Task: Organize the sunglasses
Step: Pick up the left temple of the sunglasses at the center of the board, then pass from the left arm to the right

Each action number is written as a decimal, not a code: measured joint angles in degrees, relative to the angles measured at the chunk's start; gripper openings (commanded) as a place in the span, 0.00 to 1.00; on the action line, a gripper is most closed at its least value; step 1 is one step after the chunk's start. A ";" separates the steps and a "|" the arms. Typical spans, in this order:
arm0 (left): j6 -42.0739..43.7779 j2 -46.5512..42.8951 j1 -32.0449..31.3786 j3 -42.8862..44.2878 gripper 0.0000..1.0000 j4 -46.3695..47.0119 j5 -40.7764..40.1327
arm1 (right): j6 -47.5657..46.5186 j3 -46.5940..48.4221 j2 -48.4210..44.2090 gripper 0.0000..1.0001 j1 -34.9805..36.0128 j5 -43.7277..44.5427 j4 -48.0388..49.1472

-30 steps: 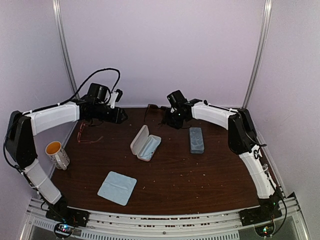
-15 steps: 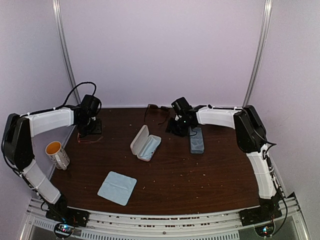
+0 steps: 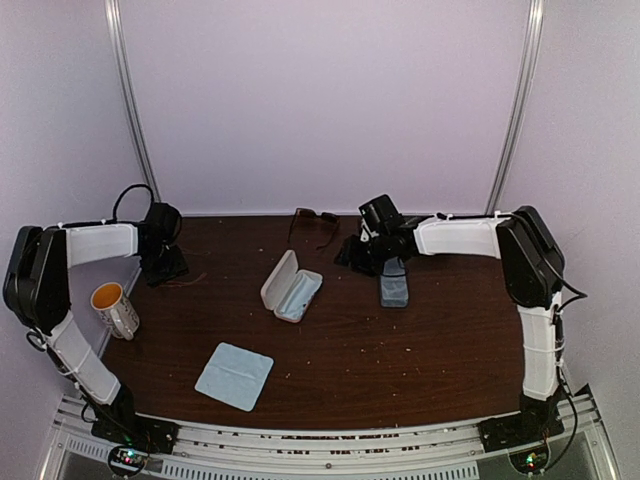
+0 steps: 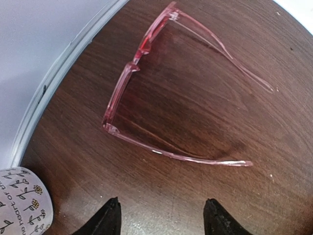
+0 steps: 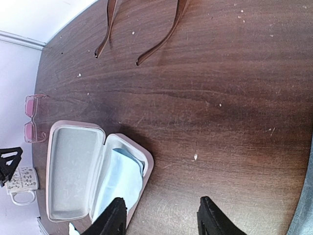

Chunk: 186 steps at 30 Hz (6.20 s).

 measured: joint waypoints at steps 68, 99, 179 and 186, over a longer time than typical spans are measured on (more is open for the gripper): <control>-22.47 20.55 8.63 18.67 0.13 -17.38 8.66 | 0.83 -15.06 -9.14 0.50 -0.22 -10.14 9.20; -2.86 -4.44 4.55 -3.41 0.00 2.12 4.52 | -11.52 -17.44 -18.56 0.52 -2.69 -7.74 6.60; 46.05 -16.48 -28.35 -10.12 0.00 29.88 23.93 | -29.31 11.67 -12.98 0.76 16.44 -11.65 -27.43; 46.18 -16.35 -28.37 -10.12 0.00 29.75 22.49 | -28.26 11.67 -12.76 0.69 16.68 -12.68 -26.51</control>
